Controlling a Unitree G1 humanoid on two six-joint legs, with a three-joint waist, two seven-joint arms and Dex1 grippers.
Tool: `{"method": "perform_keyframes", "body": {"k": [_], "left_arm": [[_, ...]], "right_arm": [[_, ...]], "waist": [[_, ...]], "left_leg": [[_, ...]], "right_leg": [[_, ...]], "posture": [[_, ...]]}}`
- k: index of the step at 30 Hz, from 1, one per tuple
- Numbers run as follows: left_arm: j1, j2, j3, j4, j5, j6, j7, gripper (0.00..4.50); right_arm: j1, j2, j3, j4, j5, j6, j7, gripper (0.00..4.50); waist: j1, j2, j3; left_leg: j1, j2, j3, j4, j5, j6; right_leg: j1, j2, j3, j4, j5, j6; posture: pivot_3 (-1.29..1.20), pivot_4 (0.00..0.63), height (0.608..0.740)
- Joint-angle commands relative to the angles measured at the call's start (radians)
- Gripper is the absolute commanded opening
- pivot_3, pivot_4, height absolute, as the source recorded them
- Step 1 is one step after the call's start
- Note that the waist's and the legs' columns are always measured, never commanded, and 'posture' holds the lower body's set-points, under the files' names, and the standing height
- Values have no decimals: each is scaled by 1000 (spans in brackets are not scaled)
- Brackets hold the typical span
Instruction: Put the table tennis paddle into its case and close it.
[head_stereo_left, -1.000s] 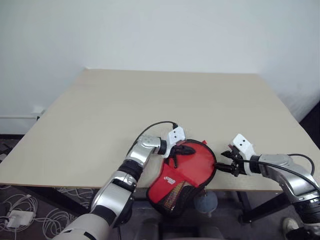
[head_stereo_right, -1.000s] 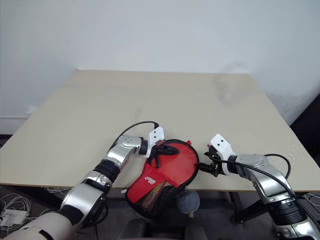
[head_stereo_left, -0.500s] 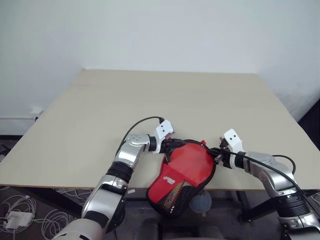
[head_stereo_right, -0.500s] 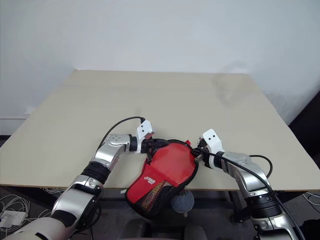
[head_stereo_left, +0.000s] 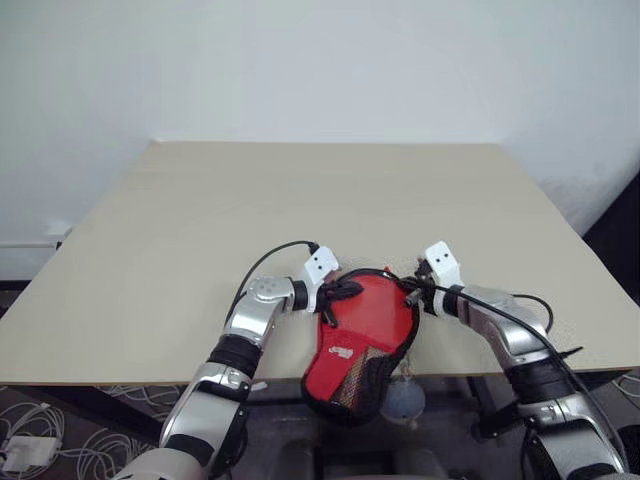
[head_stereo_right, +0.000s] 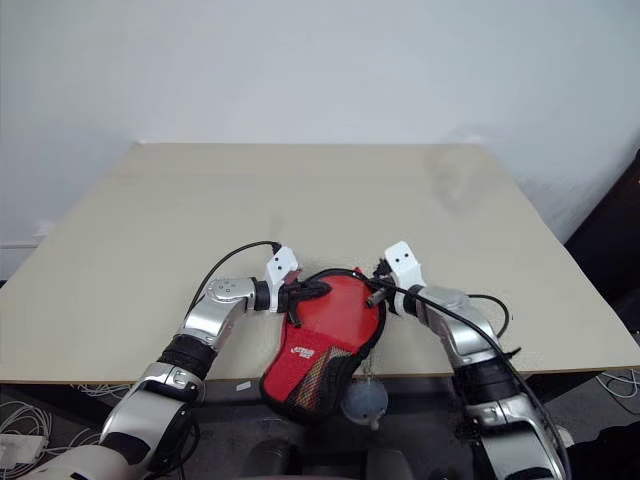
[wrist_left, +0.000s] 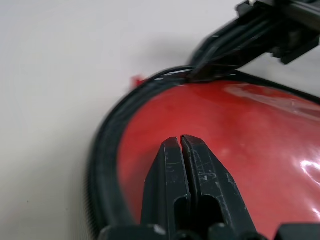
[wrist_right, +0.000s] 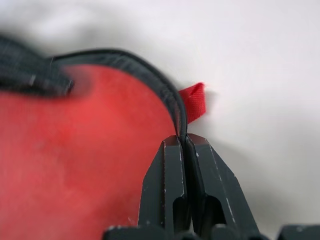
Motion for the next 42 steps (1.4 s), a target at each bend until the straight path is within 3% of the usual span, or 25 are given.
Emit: {"method": "perform_keyframes", "body": {"k": [1,18,26,31,35,42], "left_arm": [[-2,-10,14,-40,-22,2,18,0],[55,16,22,-121,-37,45,54,0],[68,29,23,-150,-44,60,69,0],[88,53,37,-187,-52,75,74,0],[111,97,83,-259,-79,112,90,0],[205,217,230,-502,-192,248,125,0]], "right_arm": [[-115,48,-2,71,-43,-112,-38,40],[-529,201,-6,781,-186,-528,-144,40],[-622,227,5,991,-239,-651,-163,40],[-612,221,-27,955,-216,-634,-114,40],[-566,177,-71,816,-174,-564,-32,40],[-363,65,-110,277,-44,-243,157,40]], "waist": [[-3,0,0],[-12,4,3],[-13,4,3],[-14,5,3],[-14,5,3],[-13,5,3]], "left_leg": [[0,0,0,0,0,0],[0,-1,1,-3,2,-3],[0,-1,2,-4,3,-4],[-1,-1,3,-4,3,-5],[-1,-1,3,-5,3,-5],[-2,-1,2,-5,3,-5]], "right_leg": [[0,0,0,0,0,0],[-3,0,1,2,0,0],[-6,-1,3,9,0,0],[-8,0,5,10,0,0],[-8,0,5,10,0,0],[-9,-1,5,10,0,0]], "posture": [[0,0,740],[0,0,740],[0,0,740],[0,0,740],[0,0,740],[0,0,740]]}}
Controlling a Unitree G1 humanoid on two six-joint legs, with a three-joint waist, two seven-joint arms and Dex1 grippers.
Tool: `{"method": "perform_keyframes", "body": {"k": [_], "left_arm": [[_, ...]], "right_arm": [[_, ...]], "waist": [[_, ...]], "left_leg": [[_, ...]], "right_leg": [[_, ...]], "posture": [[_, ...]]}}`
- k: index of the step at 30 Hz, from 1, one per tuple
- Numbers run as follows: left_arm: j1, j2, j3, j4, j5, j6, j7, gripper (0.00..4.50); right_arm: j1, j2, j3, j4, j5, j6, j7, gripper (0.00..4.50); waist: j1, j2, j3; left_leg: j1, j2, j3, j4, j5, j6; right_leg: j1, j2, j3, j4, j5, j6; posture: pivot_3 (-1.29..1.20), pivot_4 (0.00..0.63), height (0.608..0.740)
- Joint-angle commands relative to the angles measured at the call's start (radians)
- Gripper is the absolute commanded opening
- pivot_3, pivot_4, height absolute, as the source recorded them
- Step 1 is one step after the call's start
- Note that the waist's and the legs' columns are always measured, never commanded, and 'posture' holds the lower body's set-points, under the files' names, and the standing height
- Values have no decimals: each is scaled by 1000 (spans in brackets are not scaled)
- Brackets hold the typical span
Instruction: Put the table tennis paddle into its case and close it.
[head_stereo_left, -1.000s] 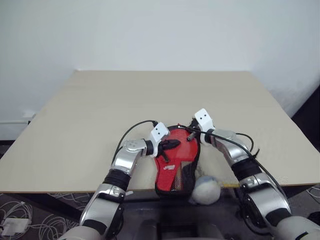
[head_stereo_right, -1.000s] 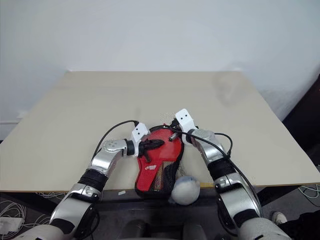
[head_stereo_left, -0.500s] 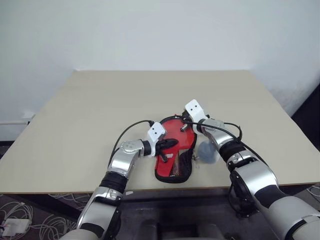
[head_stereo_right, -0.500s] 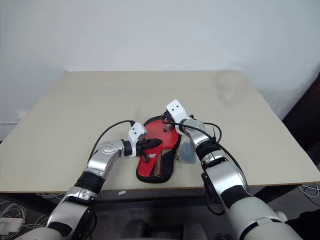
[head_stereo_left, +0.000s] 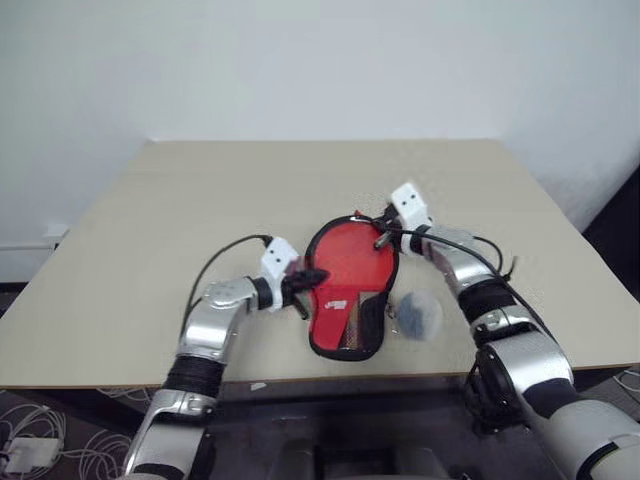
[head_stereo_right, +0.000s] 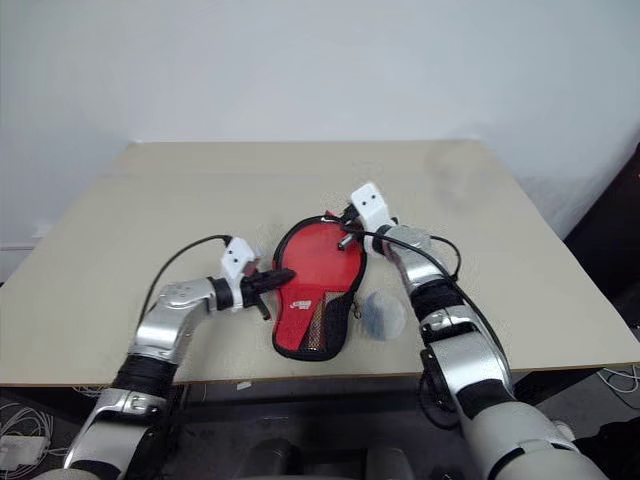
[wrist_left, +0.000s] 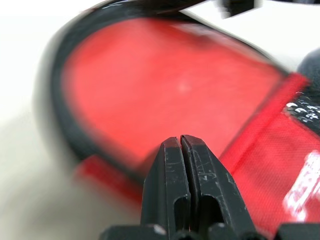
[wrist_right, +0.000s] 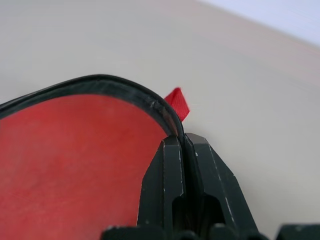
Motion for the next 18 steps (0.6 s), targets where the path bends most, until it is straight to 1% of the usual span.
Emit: {"method": "perform_keyframes", "body": {"k": [1,4,7,8,11,14,15,18], "left_arm": [[35,62,107,-142,-79,65,24,0],[104,117,195,-227,-134,122,41,0],[162,143,246,-295,-184,176,59,0],[177,145,257,-309,-193,186,71,0],[212,144,280,-332,-214,201,96,0],[233,137,284,-346,-225,205,119,0],[236,141,282,-348,-224,204,124,0],[245,167,294,-357,-232,209,128,0]], "right_arm": [[60,-63,-36,-303,100,166,94,40],[135,-125,-26,-464,143,270,157,40],[162,-146,0,-496,145,314,171,40],[163,-143,10,-484,138,317,171,249],[155,-120,57,-431,110,298,180,1004],[136,-80,85,-371,84,260,154,2054],[128,-71,90,-355,70,243,133,2471],[102,-49,60,-328,75,225,91,3609]], "waist": [[0,0,0],[-1,0,0],[-1,0,0],[0,0,0],[0,0,0],[0,0,0],[0,0,0],[4,0,0]], "left_leg": [[0,0,0,0,0,0],[0,0,0,0,0,0],[1,1,1,-1,0,0],[1,1,2,-1,0,0],[2,1,2,-1,0,0],[1,1,2,-1,0,0],[1,1,2,-1,0,0],[1,0,2,-1,0,0]], "right_leg": [[0,0,0,0,0,0],[0,0,0,0,0,0],[-1,0,0,0,0,0],[-1,0,0,0,0,0],[0,0,0,0,0,-1],[-1,0,0,0,0,-1],[-1,0,0,0,0,-1],[0,0,0,0,0,-1]], "posture": [[0,0,740],[0,0,740],[0,0,740],[0,0,740],[0,0,740],[0,0,740],[0,0,740],[0,0,740]]}}
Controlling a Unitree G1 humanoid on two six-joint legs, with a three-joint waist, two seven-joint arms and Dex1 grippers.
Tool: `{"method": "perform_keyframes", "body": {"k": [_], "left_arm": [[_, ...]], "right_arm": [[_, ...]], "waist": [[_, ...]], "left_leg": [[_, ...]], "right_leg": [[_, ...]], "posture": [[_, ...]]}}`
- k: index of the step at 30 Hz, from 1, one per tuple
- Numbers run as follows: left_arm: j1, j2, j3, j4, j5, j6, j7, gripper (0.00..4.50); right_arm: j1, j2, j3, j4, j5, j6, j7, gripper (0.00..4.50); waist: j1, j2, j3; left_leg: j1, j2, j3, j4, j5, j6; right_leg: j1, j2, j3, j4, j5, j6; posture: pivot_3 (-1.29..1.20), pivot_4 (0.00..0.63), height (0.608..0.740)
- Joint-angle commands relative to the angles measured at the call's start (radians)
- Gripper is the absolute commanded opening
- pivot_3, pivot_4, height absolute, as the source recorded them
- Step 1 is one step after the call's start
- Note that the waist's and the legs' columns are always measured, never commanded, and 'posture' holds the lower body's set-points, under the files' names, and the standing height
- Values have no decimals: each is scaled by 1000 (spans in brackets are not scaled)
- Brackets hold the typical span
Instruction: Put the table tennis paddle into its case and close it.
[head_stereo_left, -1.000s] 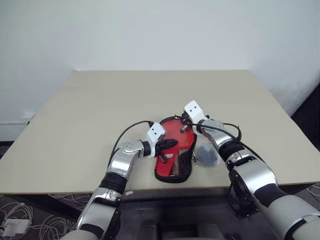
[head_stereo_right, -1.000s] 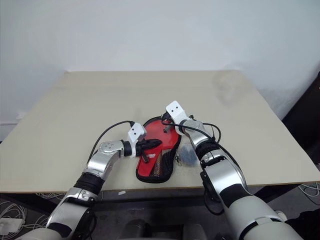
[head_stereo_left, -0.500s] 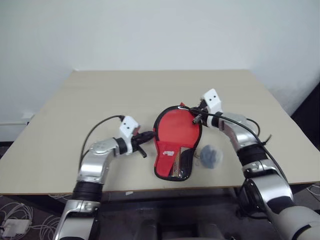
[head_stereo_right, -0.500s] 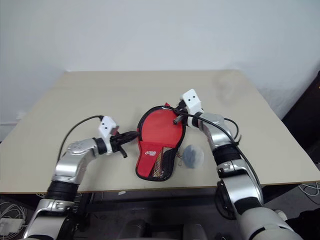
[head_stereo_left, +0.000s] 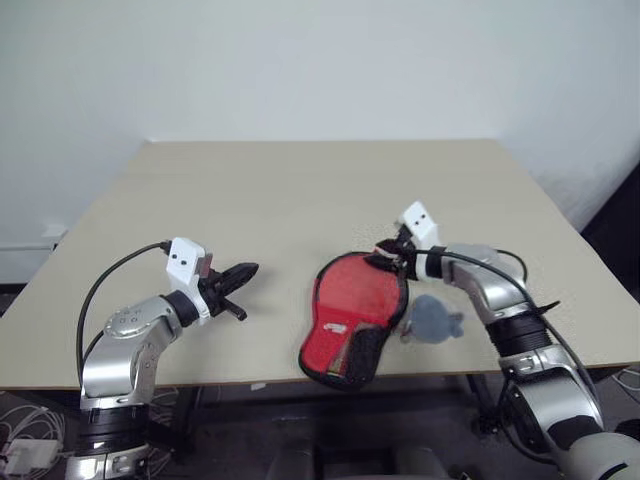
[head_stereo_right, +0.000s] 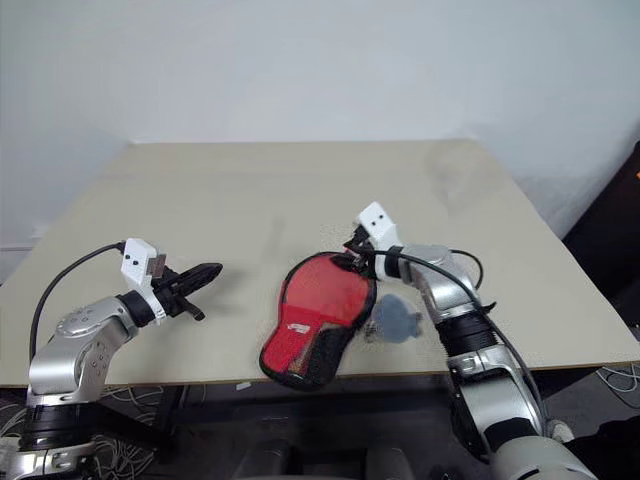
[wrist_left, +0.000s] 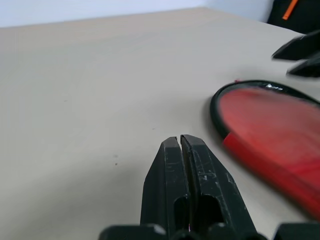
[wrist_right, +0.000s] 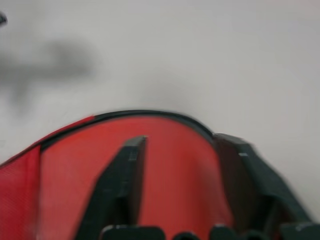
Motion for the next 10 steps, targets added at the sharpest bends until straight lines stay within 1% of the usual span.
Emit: {"method": "perform_keyframes", "body": {"k": [1,2,3,6,10], "left_arm": [[7,44,42,-51,-21,0,4,0],[18,57,51,-61,-24,2,2,0],[27,68,59,-67,-28,2,0,0],[73,92,86,-104,-42,10,2,0],[133,82,98,-156,-54,31,31,0]], "right_arm": [[-59,-3,-54,-20,7,-31,-41,3940],[-52,-13,-65,-41,17,-20,-36,4326],[-47,-18,-71,-59,24,-9,-32,4471],[7,-64,-80,-166,62,40,15,4471],[81,-126,-74,-281,108,85,86,4471]], "waist": [[1,0,0],[1,-1,0],[1,-1,0],[1,-1,0],[1,-1,0]], "left_leg": [[0,0,0,0,0,0],[0,0,0,0,0,0],[0,0,0,0,0,0],[0,0,0,0,0,0],[0,0,0,-1,0,0]], "right_leg": [[0,0,0,0,0,0],[0,0,0,0,0,0],[0,0,0,0,0,0],[0,0,0,0,0,0],[0,-1,0,-1,0,0]], "posture": [[0,0,740],[0,0,740],[0,0,740],[0,0,740],[0,0,740]]}}
